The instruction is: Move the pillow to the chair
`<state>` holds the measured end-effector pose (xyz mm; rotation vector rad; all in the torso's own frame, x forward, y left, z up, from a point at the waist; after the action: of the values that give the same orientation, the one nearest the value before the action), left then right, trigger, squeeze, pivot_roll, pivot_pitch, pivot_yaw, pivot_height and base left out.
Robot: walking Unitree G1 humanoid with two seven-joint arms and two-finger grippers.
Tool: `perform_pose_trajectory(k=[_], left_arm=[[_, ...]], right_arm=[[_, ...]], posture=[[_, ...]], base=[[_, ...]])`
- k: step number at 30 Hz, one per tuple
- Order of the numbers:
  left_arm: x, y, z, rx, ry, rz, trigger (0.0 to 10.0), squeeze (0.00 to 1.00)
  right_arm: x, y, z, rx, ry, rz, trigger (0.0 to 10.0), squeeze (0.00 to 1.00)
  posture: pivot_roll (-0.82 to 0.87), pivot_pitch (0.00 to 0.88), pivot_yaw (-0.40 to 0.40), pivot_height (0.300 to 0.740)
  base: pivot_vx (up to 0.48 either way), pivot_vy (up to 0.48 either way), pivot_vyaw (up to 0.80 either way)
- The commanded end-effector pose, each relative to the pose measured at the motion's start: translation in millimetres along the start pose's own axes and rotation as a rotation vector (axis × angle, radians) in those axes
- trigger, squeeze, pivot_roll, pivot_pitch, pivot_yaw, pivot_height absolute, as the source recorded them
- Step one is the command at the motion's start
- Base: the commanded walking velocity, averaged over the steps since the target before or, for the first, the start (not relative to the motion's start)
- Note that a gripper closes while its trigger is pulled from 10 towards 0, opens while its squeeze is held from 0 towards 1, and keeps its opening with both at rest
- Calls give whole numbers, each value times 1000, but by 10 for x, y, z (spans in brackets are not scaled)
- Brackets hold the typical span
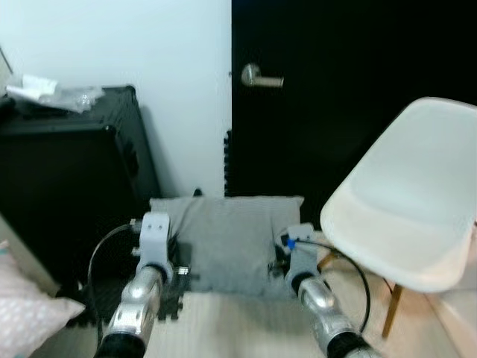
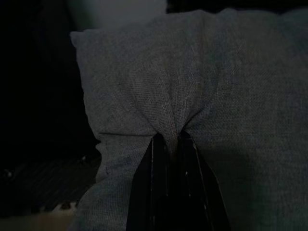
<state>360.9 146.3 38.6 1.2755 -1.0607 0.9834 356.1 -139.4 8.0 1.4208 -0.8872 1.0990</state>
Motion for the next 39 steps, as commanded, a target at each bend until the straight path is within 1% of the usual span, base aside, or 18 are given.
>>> perform_pose_trajectory(k=[1,19,29,38,39], left_arm=[[116,-12,-35,4,-17,49,10000,0],[102,-5,-18,-8,-36,46,10000,0],[109,-4,-17,-14,-41,46,10000,0],[122,-5,-43,-12,-48,48,10000,0],[122,-5,-46,-11,-48,48,10000,0]], right_arm=[[-21,5,-59,8,-7,-2,10000,0],[-45,13,-43,-2,-14,-9,10000,0],[-75,32,18,-16,-16,-18,10000,0],[-68,30,1,-21,-24,-11,10000,0],[-62,28,-17,-11,-12,-8,10000,0]], posture=[[96,0,20,731],[96,6,18,731],[101,9,25,731],[105,9,28,731],[106,11,28,731]], base=[[394,0,-581],[395,0,-766],[387,0,-800],[386,0,-791],[386,0,0]])
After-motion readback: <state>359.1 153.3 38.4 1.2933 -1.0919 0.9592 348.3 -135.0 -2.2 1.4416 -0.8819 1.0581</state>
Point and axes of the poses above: a point about 5 cm out from each wrist's last joint towards the gripper, its own y axis pointing back from the gripper into the wrist, its own x axis along the axis of the wrist's last joint, z = x × y, the point moved 5 cm from there along -y, pointing out of the wrist towards the gripper, and after that the axes turned 1 degree about -y, right-handed, at the moved point
